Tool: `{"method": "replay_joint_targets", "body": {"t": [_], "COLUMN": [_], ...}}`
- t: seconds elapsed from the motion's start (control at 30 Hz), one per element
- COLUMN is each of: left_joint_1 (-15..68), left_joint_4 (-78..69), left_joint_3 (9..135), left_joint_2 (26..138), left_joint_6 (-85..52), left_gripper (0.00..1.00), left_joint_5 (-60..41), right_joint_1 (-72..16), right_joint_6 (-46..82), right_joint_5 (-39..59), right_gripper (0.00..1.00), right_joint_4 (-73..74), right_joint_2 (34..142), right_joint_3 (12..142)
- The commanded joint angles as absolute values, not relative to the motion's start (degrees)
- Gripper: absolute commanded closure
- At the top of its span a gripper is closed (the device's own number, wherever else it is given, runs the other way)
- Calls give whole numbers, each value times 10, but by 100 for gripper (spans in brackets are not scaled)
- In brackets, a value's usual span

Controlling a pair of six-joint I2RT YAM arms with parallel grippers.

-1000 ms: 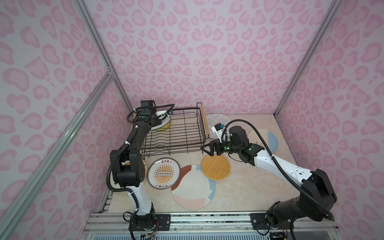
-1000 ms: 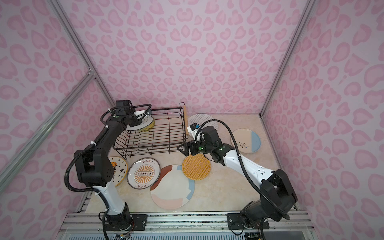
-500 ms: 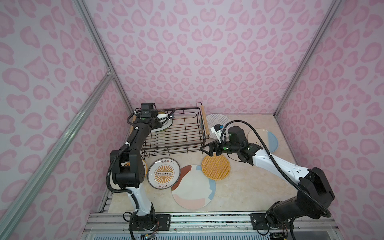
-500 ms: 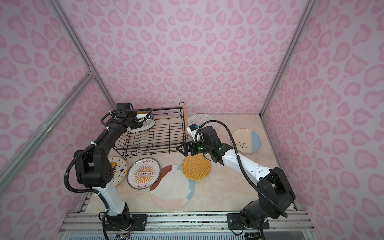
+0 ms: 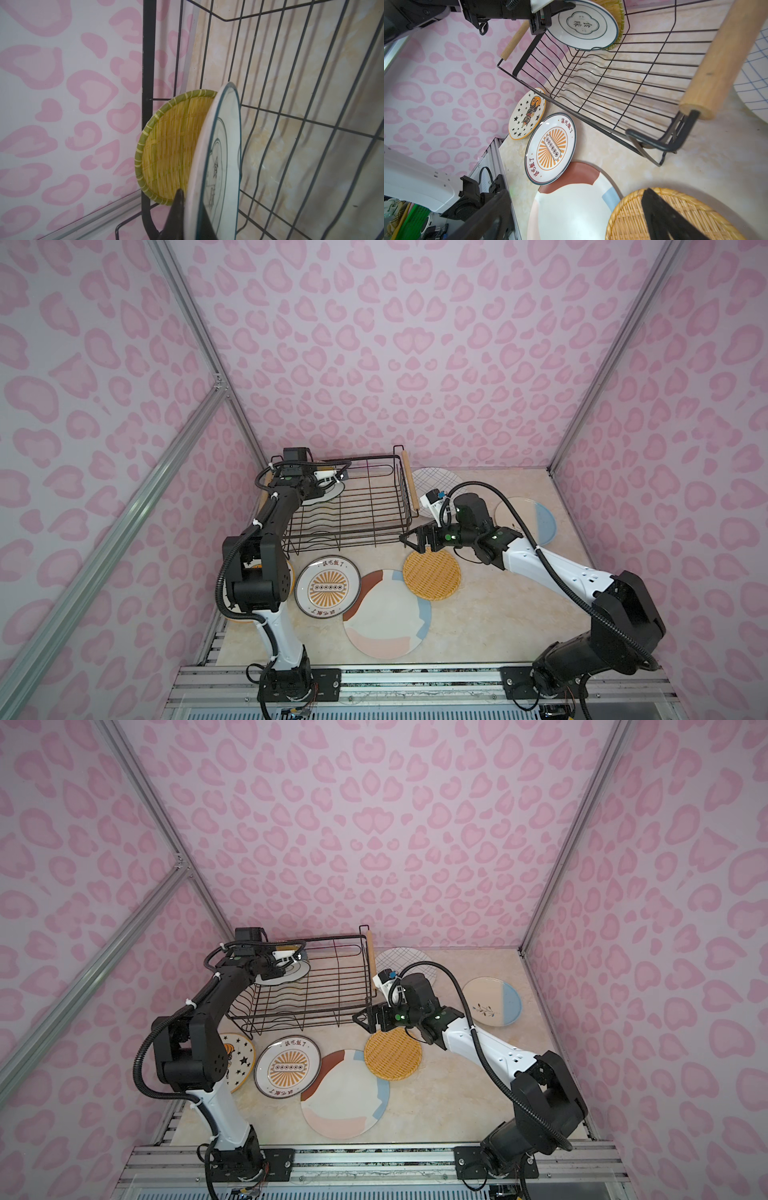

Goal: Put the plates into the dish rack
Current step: 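Lower the teal-rimmed plate upright into the rack beside the bamboo tray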

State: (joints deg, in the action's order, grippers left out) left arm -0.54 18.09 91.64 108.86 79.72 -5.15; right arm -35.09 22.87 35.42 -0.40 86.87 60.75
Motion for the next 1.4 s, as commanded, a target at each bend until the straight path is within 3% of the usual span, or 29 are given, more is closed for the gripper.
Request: {"method": "replay_joint_targets", "body": {"t": [0.0,0.53,0.63,1.37], "left_joint_1": [-6,0,0,-3], "left_joint_4": [160,85,71,-44], "left_joint_3": [922,890,883,851], "left_joint_2": [1098,1111,1106,1100], "left_joint_6": [804,798,796,765], "left_gripper": [96,96,87,55], "left_joint_5": [-57,-14,-8,56], "right_joint_1": [-351,-351,-351,-351], "right_joint_6": [225,232,237,242], "right_joint_5": [355,353,356,361], "right_gripper": [2,2,2,2], "right_joint_4": [-5,0,3,7], "right_joint_2": [869,866,865,859], "right_joint_3": [611,608,607,611]}}
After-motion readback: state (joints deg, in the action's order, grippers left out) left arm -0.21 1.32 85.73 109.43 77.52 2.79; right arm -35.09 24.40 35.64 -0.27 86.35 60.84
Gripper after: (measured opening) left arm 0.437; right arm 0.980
